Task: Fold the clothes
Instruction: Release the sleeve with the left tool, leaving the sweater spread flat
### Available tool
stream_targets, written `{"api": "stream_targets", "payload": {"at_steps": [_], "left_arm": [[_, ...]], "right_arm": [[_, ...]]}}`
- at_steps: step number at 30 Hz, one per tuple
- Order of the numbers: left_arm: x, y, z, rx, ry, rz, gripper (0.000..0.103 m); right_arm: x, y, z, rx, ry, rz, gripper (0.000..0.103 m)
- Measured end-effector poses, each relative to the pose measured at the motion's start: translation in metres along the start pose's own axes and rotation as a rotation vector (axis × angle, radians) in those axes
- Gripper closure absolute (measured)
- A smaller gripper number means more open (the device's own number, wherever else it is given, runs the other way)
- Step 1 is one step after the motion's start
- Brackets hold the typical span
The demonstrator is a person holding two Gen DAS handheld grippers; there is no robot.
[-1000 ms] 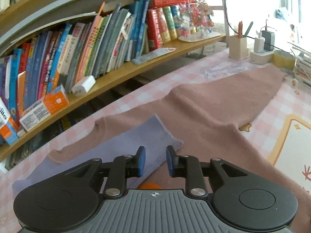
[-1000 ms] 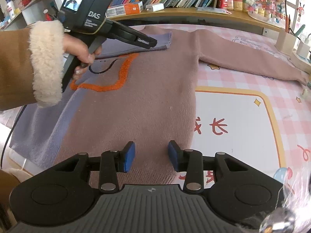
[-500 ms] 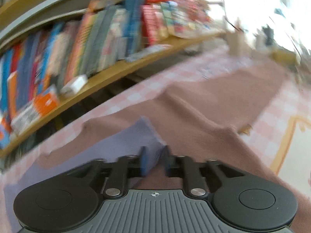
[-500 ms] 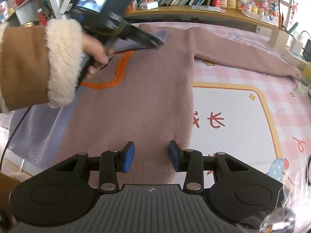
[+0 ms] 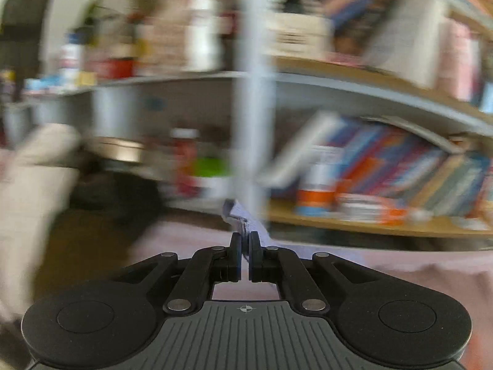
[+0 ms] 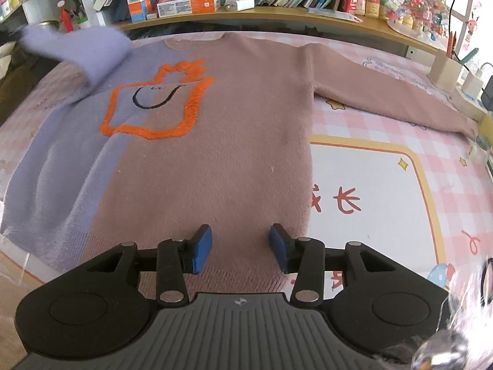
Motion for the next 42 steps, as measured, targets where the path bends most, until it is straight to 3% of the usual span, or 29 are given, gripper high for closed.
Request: {"api": "stream_targets", "payload": {"at_steps": [8, 10, 11, 13, 17, 20, 23, 25, 30, 31, 34, 39, 42], "left_arm": [[0.125, -0.001, 0.024, -0.022, 0.02, 0.274, 0.1], [0.136, -0.009, 0.022, 0.011, 0.046, 0.284, 0.1], [0.138, -0.012, 0.02, 0.033, 0.053, 0.293, 0.093], [0.142, -0.016, 0.016, 0.073, 0.059, 0.317, 0.091], [0.148, 0.003, 0.003, 0.085, 0.094, 0.34, 0.084], [0.149, 0.029, -0.009, 0.085, 0.149, 0.326, 0.084], [0.134, 0.057, -0.033, 0.139, 0.188, 0.236, 0.082], [0.114, 0.072, -0.056, 0.205, 0.191, 0.159, 0.074], [0.06, 0.096, -0.106, 0.363, 0.233, -0.046, 0.043], [0.048, 0.101, -0.115, 0.383, 0.229, -0.084, 0.041], [0.023, 0.111, -0.133, 0.402, 0.192, -0.092, 0.04], [0.015, 0.12, -0.15, 0.411, 0.197, 0.004, 0.04], [0.014, 0.12, -0.154, 0.421, 0.201, 0.027, 0.045]], "right_arm": [[0.002, -0.006, 0.006, 0.013, 0.002, -0.024, 0.058], [0.002, -0.007, 0.007, 0.016, 0.0, -0.028, 0.058], [0.002, -0.007, 0.007, 0.018, 0.0, -0.029, 0.058], [0.002, -0.008, 0.008, 0.021, -0.001, -0.032, 0.058], [0.0, -0.007, 0.007, 0.015, -0.008, -0.024, 0.058], [-0.003, -0.005, 0.005, 0.004, -0.016, -0.01, 0.058], [-0.006, -0.004, 0.004, -0.007, -0.024, 0.004, 0.057], [-0.008, -0.003, 0.003, -0.014, -0.029, 0.014, 0.056], [-0.013, 0.0, 0.0, -0.033, -0.042, 0.037, 0.056], [-0.014, 0.001, -0.001, -0.037, -0.045, 0.042, 0.057], [-0.019, 0.005, -0.004, -0.055, -0.06, 0.05, 0.057], [-0.031, 0.012, -0.016, -0.061, -0.086, 0.066, 0.059], [-0.034, 0.014, -0.024, -0.054, -0.099, 0.094, 0.065]]}}
Point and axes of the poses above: each gripper's, at about its wrist camera, not at the fingertips, and y roughly against the way its jaws point, x to its left, z to its top, the point moved 1 cm from there along -y, roughly the way its jaws point, and after that the axes turned 14 degrees about y, right-handed, at the moved point
